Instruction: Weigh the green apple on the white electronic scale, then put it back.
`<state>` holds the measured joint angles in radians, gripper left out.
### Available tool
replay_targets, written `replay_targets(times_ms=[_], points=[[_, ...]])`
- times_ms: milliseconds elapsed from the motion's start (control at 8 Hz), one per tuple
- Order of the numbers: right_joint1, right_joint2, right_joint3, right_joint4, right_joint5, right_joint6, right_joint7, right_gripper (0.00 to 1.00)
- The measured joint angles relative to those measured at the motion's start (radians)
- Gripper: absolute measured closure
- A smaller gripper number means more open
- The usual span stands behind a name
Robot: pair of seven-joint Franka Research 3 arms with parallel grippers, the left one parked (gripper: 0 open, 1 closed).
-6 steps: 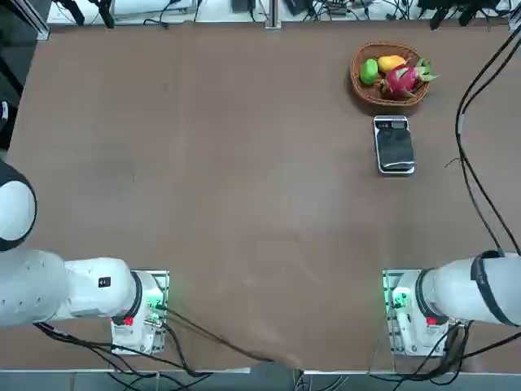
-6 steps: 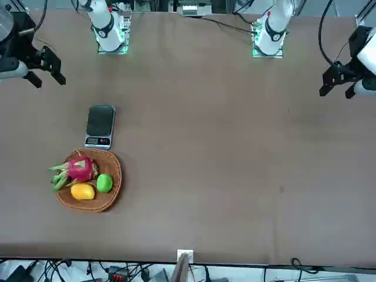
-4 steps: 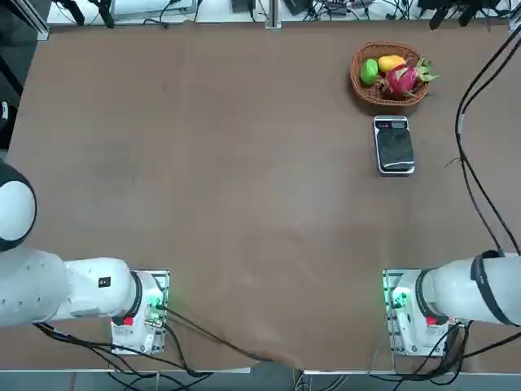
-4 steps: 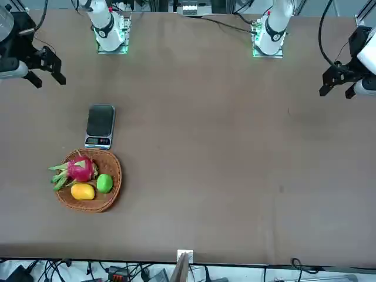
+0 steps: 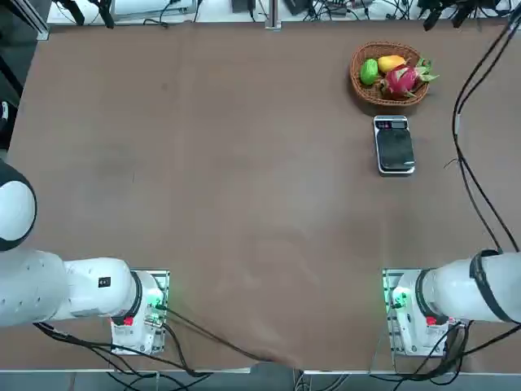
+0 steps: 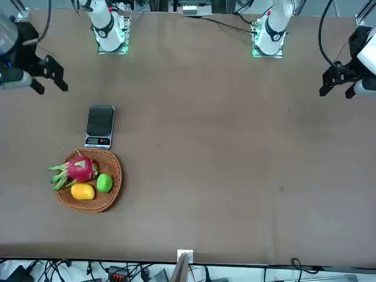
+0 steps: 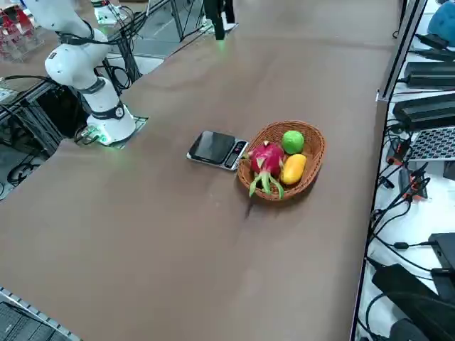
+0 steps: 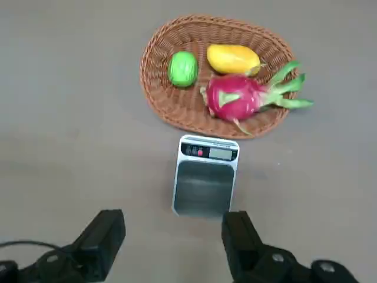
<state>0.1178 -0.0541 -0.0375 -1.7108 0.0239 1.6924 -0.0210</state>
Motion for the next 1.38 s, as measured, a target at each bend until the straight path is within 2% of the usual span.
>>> replay_targets(times_ms=[500, 875, 1125, 1375], points=[[0.001, 0.235, 0.003, 0.022, 0.0, 0.209, 0.0, 0.0], [0.001, 0.42, 0.003, 0.077, 0.001, 0.364, 0.0, 0.0], [0.002, 0.514, 0.005, 0.093, 0.001, 0.482, 0.0, 0.0], [0.012, 0.578, 0.011, 0.107, 0.001, 0.548, 0.0, 0.0]])
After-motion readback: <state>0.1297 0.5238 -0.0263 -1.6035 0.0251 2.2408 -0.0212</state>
